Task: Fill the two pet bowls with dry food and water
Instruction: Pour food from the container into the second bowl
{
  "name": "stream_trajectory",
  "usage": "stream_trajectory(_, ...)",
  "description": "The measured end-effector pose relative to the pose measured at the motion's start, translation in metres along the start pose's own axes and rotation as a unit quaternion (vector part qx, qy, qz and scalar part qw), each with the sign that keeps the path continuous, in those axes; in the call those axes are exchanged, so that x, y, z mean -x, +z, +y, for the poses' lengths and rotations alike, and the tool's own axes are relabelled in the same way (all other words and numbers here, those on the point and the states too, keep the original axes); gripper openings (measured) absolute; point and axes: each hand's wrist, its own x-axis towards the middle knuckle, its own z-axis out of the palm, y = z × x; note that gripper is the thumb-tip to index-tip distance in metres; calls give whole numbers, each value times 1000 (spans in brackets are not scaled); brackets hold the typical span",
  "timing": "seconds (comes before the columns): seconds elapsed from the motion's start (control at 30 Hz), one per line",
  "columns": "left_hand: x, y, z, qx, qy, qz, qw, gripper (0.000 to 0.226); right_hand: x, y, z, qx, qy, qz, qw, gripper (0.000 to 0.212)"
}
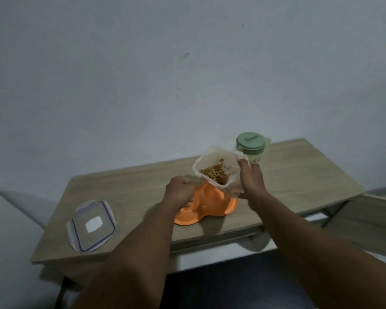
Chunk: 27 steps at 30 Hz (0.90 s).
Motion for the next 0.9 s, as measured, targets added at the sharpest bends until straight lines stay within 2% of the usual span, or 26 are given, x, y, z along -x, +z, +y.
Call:
stream_trajectory(0.1,-24,-16,-39,-143,10,29,989,29,-14,-6,-7,102,-69,32,992,74)
stream_trajectory(0.2,-40,-23,-77,-236,-1,-22,972,42,-23,-2,-5,136,-92,51,985,74)
stream_trajectory(0.33,-66,-22,-121,-337,18,-91,937,58,-24,10,3,154,-115,64,979,63)
stream_trajectory(0.43,-85,-12,-154,-347,14,-116,931,52,-23,22,12,183,-136,56,972,52)
stream_trajectory(0.6,-67,-19,-152,-358,40,-134,923,82,-19,37,18,247,-186,27,951,33)
stream_trajectory(0.7,-62,-28,-145,-366,57,-145,917,90,-17,44,22,277,-217,18,936,21)
stream_trajectory(0.77,-58,-32,-142,-360,53,-148,920,89,-15,49,23,295,-230,18,927,23)
stream_trajectory(0.9,-49,-34,-139,-348,61,-153,923,87,-12,54,22,349,-265,15,899,42)
